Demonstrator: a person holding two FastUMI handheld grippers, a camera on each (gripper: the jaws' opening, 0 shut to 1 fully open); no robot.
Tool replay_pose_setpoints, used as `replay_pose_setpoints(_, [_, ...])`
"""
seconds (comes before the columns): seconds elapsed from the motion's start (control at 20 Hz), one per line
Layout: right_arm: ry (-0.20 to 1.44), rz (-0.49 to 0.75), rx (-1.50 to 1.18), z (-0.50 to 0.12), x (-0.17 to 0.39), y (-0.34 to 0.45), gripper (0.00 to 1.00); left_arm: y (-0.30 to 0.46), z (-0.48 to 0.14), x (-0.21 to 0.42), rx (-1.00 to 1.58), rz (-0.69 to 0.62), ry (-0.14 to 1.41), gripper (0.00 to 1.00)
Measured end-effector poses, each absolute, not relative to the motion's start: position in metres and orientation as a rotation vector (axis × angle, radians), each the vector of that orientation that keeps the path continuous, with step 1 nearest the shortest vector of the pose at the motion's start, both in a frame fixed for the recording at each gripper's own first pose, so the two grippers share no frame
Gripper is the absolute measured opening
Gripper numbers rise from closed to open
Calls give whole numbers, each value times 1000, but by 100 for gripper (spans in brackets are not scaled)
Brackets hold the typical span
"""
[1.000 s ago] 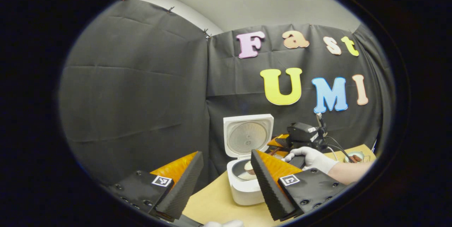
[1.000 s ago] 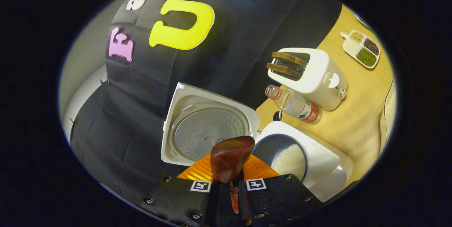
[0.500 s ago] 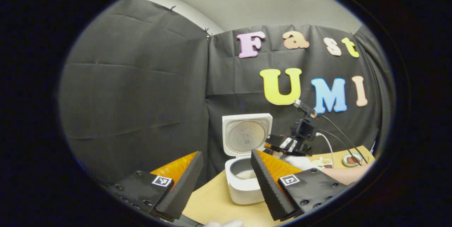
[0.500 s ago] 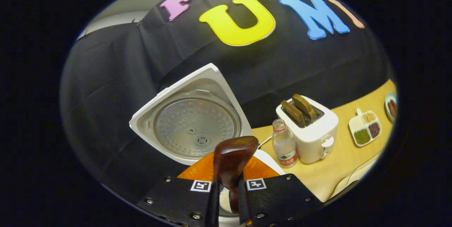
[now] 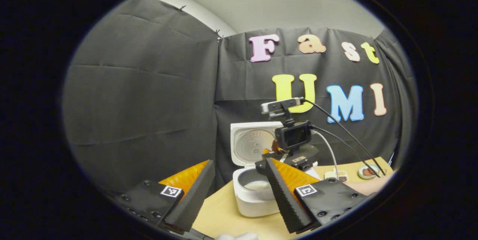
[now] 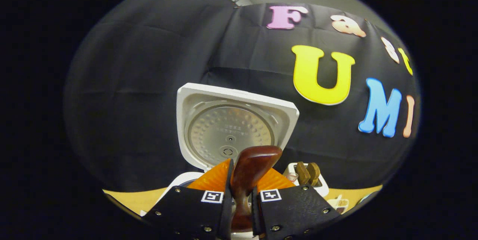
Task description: Close the left gripper, press the button to open the rice cooker; take a wooden spoon from the chopstick holder with the right hand, scoop a spoonful of rice and pour it into the rice cooker, then put the wooden spoon back into the chopstick holder.
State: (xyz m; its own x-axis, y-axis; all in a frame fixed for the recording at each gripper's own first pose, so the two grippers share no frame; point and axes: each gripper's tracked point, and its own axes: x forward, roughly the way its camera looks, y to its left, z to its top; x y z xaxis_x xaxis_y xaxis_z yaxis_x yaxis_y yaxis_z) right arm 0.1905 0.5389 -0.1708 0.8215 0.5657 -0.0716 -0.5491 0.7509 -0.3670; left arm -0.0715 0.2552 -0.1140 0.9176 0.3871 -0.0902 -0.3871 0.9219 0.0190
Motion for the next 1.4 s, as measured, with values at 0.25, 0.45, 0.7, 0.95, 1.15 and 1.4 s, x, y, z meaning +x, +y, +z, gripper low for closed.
replay_pose_setpoints(0.25, [-115, 641, -492, -174, 186, 545, 22, 252, -113, -71, 0, 385, 99, 94])
replay_pose_setpoints(0.45, [13, 658, -288, -175, 184, 543, 22, 250, -111, -68, 6, 383, 99, 94])
replay_pose_setpoints(0.7, [245, 657, 228, -160, 174, 539, 22, 247, -107, -67, 15, 373, 91, 94])
replay_pose_setpoints(0.95, [353, 553, 601, -136, 182, 501, 22, 236, -97, -64, 13, 343, 80, 94])
replay_pose_setpoints(1.15, [346, 504, 627, -124, 183, 470, 22, 216, -91, -59, 21, 303, 71, 94])
replay_pose_setpoints(1.4, [295, 401, 637, -96, 180, 392, 22, 182, -85, -58, 21, 241, 58, 94])
